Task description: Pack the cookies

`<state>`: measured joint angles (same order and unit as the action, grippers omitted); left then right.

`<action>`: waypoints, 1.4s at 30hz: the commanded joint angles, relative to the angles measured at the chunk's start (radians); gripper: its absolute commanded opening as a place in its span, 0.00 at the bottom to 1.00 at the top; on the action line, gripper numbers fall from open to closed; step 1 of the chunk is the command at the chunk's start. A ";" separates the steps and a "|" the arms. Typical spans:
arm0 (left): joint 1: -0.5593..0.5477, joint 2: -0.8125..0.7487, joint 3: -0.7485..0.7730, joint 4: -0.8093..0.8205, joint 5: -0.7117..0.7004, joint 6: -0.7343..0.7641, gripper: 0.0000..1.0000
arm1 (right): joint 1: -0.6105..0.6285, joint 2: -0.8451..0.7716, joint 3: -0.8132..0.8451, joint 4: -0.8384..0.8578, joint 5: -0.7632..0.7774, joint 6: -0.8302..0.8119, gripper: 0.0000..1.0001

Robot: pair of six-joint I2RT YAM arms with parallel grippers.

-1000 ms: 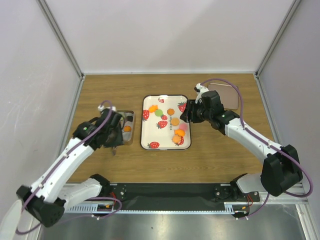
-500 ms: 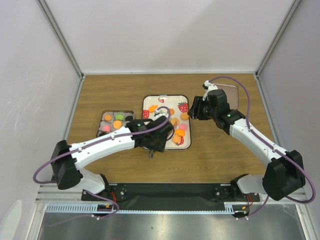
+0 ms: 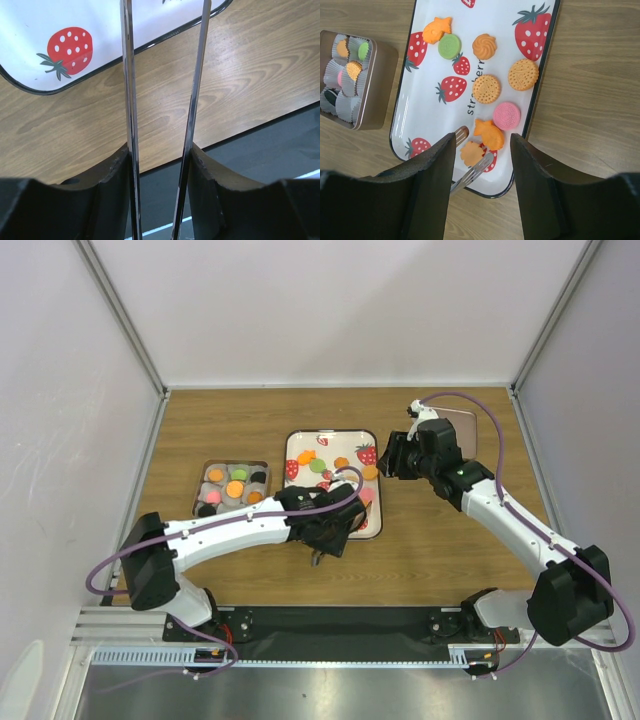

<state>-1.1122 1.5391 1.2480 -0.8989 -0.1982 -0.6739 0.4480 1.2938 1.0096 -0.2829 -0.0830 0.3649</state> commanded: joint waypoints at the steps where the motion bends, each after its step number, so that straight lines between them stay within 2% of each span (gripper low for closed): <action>1: -0.015 0.010 0.039 0.009 -0.013 0.005 0.49 | 0.004 -0.033 0.034 0.007 0.011 -0.012 0.54; 11: -0.024 0.018 0.039 -0.032 -0.056 0.000 0.50 | 0.009 -0.031 0.030 0.013 0.009 -0.012 0.54; 42: -0.037 0.055 0.014 -0.029 -0.043 0.030 0.49 | 0.015 -0.019 0.029 0.016 0.009 -0.015 0.54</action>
<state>-1.1408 1.5864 1.2480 -0.9401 -0.2253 -0.6621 0.4572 1.2919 1.0096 -0.2825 -0.0830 0.3645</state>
